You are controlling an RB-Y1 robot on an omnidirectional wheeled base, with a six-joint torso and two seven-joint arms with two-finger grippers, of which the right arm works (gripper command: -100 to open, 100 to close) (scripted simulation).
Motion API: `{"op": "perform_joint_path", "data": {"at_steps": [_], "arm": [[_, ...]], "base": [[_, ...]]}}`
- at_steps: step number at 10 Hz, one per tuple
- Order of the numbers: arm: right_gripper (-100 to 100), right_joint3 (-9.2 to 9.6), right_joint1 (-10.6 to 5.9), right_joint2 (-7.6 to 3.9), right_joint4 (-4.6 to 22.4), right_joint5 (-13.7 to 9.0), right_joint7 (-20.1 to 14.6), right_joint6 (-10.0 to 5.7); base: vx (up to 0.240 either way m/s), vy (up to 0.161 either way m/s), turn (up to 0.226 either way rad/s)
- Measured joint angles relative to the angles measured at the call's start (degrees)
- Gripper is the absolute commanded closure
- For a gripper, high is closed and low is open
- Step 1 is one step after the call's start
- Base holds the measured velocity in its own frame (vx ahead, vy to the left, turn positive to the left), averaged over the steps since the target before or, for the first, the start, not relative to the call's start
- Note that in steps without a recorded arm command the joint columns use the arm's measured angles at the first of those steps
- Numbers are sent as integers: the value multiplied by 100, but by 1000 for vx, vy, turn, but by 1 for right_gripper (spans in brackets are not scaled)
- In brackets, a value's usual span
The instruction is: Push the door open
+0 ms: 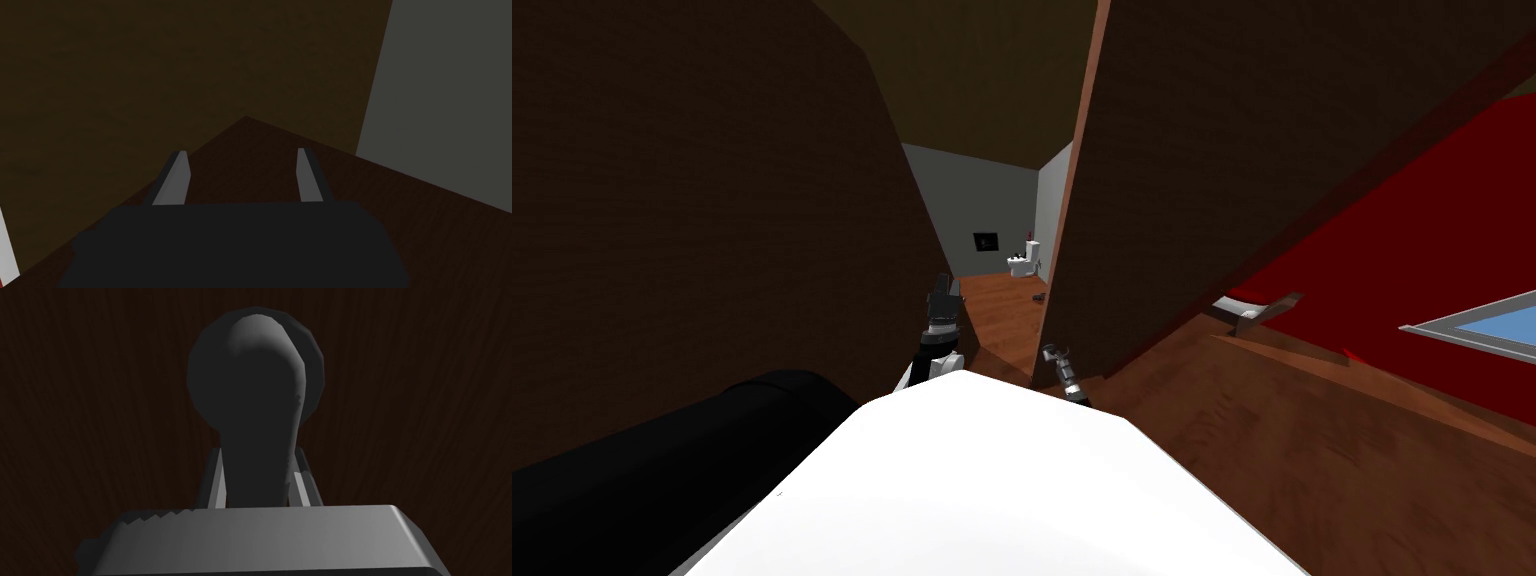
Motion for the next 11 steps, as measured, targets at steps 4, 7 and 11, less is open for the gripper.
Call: {"op": "perform_joint_path", "data": {"at_steps": [4, 7, 11], "arm": [[100, -316, -168, 135, 162, -202, 205, 92], [100, -582, -274, 256, 233, -364, 381, 228], [100, -958, -519, 403, 521, -593, 617, 238]], "base": [[149, 140, -59], [157, 152, -68], [157, 142, -58]]}}
